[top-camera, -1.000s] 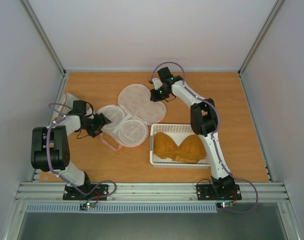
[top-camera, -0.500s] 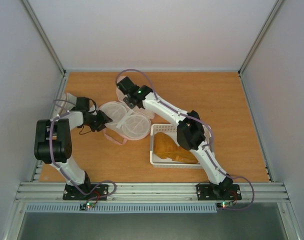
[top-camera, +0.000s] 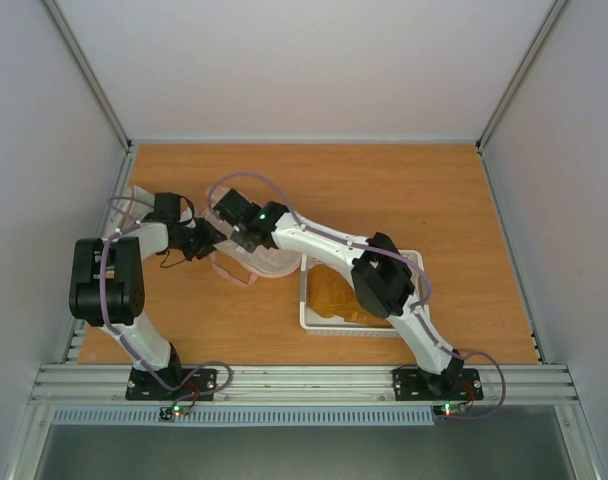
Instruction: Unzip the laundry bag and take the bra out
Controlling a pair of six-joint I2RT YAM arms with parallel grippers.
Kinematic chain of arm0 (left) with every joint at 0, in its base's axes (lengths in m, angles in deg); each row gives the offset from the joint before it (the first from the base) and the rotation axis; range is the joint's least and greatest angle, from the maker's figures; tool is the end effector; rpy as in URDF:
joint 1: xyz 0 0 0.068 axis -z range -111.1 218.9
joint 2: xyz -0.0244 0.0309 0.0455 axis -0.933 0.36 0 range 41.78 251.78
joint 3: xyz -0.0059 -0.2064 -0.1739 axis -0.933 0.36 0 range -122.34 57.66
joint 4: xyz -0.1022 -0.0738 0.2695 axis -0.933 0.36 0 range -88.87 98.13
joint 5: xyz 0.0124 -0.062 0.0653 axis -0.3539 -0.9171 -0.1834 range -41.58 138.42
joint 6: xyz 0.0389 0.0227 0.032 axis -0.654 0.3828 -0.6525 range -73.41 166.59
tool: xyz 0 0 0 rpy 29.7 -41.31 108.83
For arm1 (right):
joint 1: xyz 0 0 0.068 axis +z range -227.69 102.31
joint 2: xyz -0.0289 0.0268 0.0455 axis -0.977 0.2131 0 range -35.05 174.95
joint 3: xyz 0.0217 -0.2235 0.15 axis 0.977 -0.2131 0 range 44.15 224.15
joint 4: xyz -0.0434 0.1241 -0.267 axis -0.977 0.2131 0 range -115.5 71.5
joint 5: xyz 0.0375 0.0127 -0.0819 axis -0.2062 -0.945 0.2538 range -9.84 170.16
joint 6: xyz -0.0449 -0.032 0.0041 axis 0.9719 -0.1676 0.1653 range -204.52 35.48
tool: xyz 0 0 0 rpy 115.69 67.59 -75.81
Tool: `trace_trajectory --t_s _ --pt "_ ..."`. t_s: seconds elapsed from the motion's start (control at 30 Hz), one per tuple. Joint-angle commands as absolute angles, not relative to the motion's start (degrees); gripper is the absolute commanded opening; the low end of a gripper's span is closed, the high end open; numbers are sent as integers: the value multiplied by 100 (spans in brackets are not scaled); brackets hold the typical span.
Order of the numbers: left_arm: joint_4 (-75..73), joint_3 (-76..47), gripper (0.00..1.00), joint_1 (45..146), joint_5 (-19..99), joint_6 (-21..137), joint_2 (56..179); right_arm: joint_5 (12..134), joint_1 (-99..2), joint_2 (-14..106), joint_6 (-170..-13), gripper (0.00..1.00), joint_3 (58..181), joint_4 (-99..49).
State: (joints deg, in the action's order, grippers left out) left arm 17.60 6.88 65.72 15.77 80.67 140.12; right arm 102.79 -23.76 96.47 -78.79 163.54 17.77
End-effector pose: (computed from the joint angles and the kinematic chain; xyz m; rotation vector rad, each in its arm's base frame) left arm 0.3402 -0.0014 0.1083 -0.6924 2.6261 -0.9313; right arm 0.3321 0.4316 0.2186 -1.0792 2.1866 -0.1350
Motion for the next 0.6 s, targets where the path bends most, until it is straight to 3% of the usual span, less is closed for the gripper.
trace_trajectory --t_s 0.0,0.4,0.47,0.57 --pt "1452 709 38 6539 1511 8015 14024 10030 -2260 9426 -7790 1 15784 1288" --pt "1535 728 37 6410 1618 8022 13821 9532 -2162 9728 -7777 3 15450 1096" --pt "1636 676 39 6333 1654 8012 13745 9512 -2162 9758 -7791 7 15461 1142" --pt "1790 617 42 6197 1730 7977 13562 9370 -2158 9691 -7774 23 15482 1225"
